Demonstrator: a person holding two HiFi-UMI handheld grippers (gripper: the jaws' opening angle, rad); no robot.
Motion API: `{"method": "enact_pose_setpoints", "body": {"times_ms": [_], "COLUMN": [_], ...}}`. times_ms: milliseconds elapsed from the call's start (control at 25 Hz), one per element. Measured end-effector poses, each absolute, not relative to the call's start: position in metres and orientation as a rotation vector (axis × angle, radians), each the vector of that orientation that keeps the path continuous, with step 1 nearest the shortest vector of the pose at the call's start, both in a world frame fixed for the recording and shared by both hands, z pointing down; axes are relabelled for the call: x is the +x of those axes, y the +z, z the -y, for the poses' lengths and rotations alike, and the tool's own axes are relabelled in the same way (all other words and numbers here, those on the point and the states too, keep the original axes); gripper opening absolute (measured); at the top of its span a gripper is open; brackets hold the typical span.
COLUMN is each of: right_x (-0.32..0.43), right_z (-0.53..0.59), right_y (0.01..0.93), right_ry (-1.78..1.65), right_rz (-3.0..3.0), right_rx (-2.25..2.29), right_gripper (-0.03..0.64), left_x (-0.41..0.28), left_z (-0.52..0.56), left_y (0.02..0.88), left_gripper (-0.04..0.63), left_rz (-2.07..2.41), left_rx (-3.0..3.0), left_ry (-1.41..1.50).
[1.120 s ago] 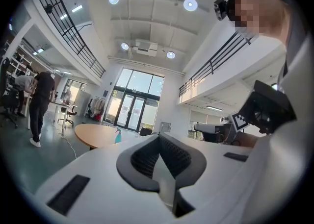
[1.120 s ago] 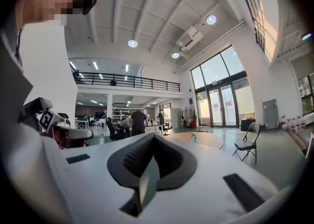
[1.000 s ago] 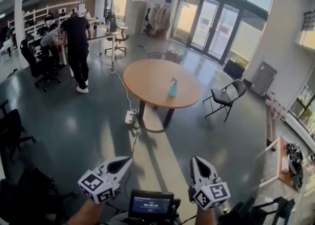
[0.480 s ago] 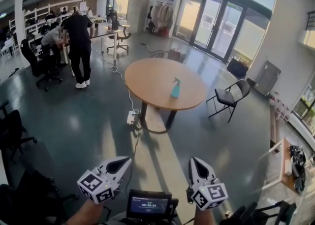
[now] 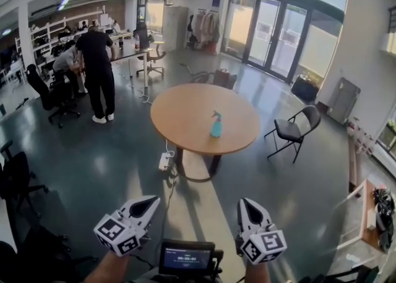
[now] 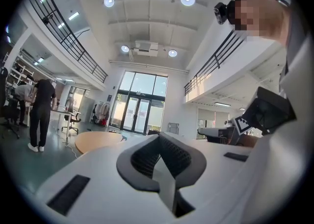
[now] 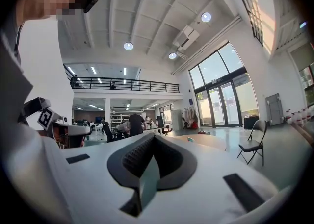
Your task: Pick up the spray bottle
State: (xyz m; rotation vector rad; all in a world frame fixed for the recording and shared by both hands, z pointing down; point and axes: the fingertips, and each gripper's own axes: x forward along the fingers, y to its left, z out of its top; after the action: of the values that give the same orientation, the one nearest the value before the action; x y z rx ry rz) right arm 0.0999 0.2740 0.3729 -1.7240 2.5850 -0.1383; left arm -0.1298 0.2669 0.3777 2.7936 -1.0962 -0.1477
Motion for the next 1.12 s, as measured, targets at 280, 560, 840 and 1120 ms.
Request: {"method": "enact_pose_setpoints", "body": {"times_ms": [280, 560, 840, 1120], "right_x": [0.148, 0.178, 0.189, 0.193], "right_z": [-0.233, -0.204, -0.178, -0.14], "right_y": [0.382, 0.391, 0.403, 0.398], "right_ry": [-0.172, -0.209, -0.261, -0.257], "right_rz": [-2.581, -2.593, -2.583, -2.573], "right_rx": [-1.721, -1.692, -1.676, -1.741], "right_gripper": [0.003, 0.003, 0.003, 0.003], "left_x": [-0.079, -0.05, -0.041, -0.043], "left_z": [-0.225, -0.201, -0.176, -0.123], "left_y": [0.381, 0.38, 0.389, 0.387], "left_gripper": [0.005, 0.005, 0.005, 0.005], "left_rz": [1.081, 1.103, 1.143, 1.125], "left_rx": [2.793, 2.781, 2.755, 2.754], "left_ry": [-0.132, -0.097, -0.059, -0.106]}}
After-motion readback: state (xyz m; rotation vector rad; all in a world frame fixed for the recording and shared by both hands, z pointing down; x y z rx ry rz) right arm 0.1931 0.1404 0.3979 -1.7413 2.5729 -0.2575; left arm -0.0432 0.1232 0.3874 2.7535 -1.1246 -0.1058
